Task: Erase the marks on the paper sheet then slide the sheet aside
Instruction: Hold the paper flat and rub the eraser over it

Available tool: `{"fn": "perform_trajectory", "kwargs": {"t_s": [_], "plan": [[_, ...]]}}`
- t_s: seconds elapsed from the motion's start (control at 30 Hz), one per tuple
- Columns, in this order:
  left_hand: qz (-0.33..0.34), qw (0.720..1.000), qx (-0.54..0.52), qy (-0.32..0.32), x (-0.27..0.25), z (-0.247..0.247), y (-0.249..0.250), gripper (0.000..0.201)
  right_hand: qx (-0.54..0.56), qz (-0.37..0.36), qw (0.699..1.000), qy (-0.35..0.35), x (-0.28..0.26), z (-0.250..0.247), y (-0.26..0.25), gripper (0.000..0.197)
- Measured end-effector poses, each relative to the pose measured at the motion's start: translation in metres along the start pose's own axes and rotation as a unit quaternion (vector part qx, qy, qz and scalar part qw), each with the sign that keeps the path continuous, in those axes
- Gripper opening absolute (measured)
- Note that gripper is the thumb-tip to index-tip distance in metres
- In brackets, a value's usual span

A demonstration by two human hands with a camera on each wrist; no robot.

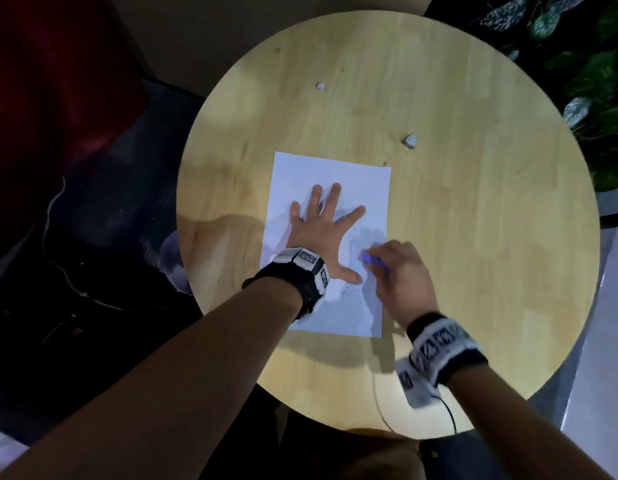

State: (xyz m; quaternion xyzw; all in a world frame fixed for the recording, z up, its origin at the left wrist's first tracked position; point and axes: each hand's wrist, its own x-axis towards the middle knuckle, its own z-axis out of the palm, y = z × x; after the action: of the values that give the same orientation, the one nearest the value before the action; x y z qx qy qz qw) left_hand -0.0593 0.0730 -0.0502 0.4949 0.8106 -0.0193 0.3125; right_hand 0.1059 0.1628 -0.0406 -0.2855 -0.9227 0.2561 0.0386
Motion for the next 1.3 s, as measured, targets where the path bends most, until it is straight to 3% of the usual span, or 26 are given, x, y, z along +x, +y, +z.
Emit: {"fn": "perform_trajectory", "kwargs": {"t_s": [0.1, 0.2, 0.4, 0.53, 0.63, 0.77, 0.87, 1.0, 1.1, 1.2, 1.3], "plan": [[0.007, 1.000, 0.000, -0.011, -0.002, -0.004, 0.001, 0.131, -0.011, -0.024, 0.999, -0.039, -0.048, -0.006, 0.002, 0.016], [0.028, 0.998, -0.057, -0.001, -0.009, -0.017, -0.015, 0.127, -0.027, -0.041, 0.997, -0.059, -0.050, -0.011, 0.007, 0.019], [0.042, 0.999, 0.010, 0.002, -0.026, -0.007, -0.054, 0.143, 0.012, -0.035, 0.999, 0.004, 0.034, -0.011, -0.004, 0.012], [0.042, 0.999, 0.016, -0.004, -0.022, -0.005, -0.054, 0.148, 0.007, 0.004, 1.000, 0.004, 0.080, 0.007, -0.008, 0.013], [0.038, 0.999, 0.013, -0.006, -0.023, -0.005, -0.052, 0.147, 0.009, -0.014, 1.000, -0.012, 0.031, 0.015, -0.018, 0.012], [0.041, 0.999, 0.015, -0.009, -0.022, -0.005, -0.054, 0.147, 0.020, -0.079, 0.990, -0.111, -0.046, 0.005, -0.028, 0.015], [0.042, 0.999, 0.014, -0.007, -0.022, -0.004, -0.053, 0.147, 0.010, -0.098, 0.990, -0.097, -0.007, 0.006, -0.022, 0.019], [0.040, 0.999, 0.033, -0.006, -0.023, -0.004, -0.052, 0.153, 0.011, -0.012, 1.000, 0.003, 0.060, 0.019, -0.024, 0.011], [0.040, 0.999, 0.033, -0.007, -0.024, -0.003, -0.051, 0.154, 0.017, -0.024, 1.000, -0.009, 0.024, 0.023, -0.030, 0.011], [0.041, 0.998, 0.037, -0.008, -0.023, -0.004, -0.052, 0.155, 0.020, -0.088, 0.991, -0.094, -0.041, 0.013, -0.037, 0.015], [0.039, 0.999, 0.034, -0.004, -0.023, -0.004, -0.052, 0.155, -0.016, -0.139, 0.985, -0.103, -0.031, 0.008, -0.032, 0.013]]}}
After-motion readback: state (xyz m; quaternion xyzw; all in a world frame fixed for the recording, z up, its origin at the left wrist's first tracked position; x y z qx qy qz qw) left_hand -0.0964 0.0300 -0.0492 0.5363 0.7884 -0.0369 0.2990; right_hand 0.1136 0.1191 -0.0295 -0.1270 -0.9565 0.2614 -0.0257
